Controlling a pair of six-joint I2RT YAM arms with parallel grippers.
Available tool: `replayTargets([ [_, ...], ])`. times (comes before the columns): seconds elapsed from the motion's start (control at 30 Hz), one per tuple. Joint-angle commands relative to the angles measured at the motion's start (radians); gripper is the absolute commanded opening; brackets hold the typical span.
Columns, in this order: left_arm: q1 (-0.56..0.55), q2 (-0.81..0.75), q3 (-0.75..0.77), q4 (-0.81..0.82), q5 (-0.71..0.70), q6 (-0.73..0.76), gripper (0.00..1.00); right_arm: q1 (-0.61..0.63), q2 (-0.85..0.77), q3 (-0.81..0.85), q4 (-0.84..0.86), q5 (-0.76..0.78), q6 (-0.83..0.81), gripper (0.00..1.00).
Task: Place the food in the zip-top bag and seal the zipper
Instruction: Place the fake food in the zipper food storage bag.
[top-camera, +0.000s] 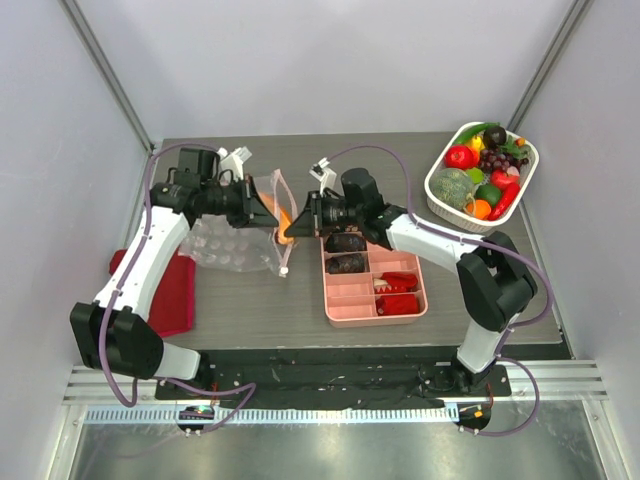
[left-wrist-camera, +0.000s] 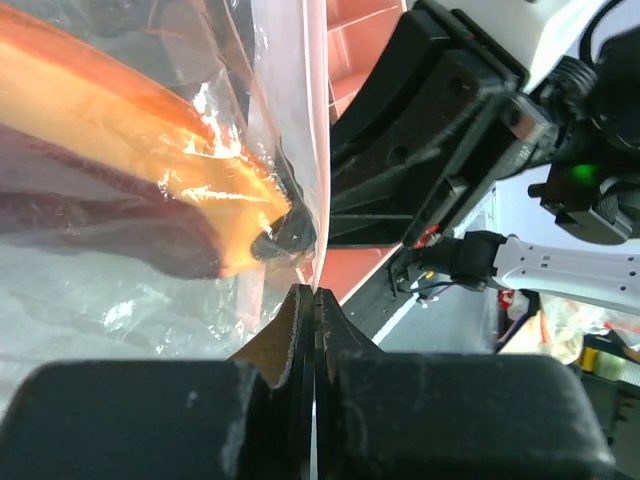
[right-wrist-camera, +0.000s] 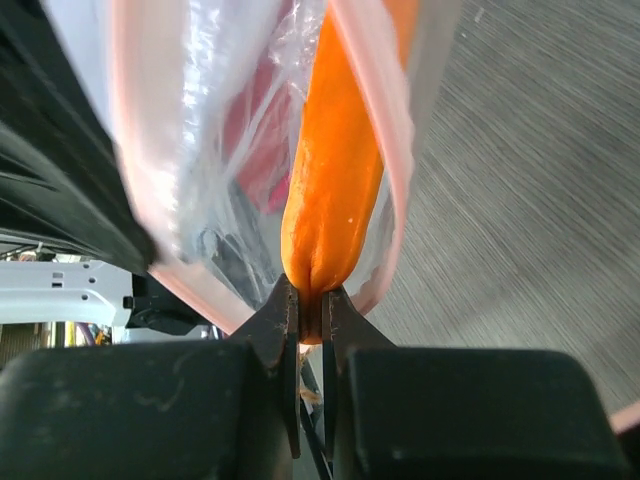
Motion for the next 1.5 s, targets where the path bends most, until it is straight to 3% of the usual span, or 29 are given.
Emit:
replayTargets([
  [0.0,-0.004,-0.027,-0.023,0.063,0.063,-0.059,0.00,0.035,-0.005,0.034,0.175,0.048,0.036,0.01],
  [0.33,0.005,-0.025,-0.056,0.171,0.106,-0.191,0.00,0.085,0.000,0.014,0.157,0.169,-0.010,0.03],
  [0.5,0.028,-0.050,-0.105,0.358,0.171,-0.387,0.00,0.089,-0.008,-0.014,0.230,0.189,-0.035,0.04],
  [0.57,0.036,-0.054,-0.118,0.405,0.191,-0.436,0.00,0.089,0.000,-0.031,0.285,0.124,-0.015,0.09],
  [0.63,0.039,-0.059,-0.119,0.432,0.197,-0.473,0.00,0.089,0.018,-0.015,0.304,0.074,-0.019,0.24],
  [0.73,0.054,-0.065,-0.119,0.431,0.199,-0.478,0.00,0.089,0.008,0.024,0.189,0.050,-0.105,0.41],
  [0.8,0.076,-0.073,-0.128,0.445,0.206,-0.493,0.00,0.091,-0.009,0.061,0.076,0.059,-0.198,0.46],
  [0.97,0.120,-0.074,-0.136,0.457,0.231,-0.512,0.00,0.086,-0.063,0.155,-0.156,0.114,-0.349,0.53],
  [1.1,0.140,-0.086,-0.138,0.387,0.225,-0.440,0.00,0.082,-0.078,0.293,-0.398,0.177,-0.495,0.64],
  [1.3,0.166,-0.145,-0.223,0.444,0.235,-0.423,0.00,0.077,-0.094,0.423,-0.588,0.226,-0.674,0.76],
  [1.47,0.179,-0.174,-0.250,0.486,0.243,-0.433,0.00,0.051,-0.118,0.465,-0.670,0.252,-0.668,0.79],
])
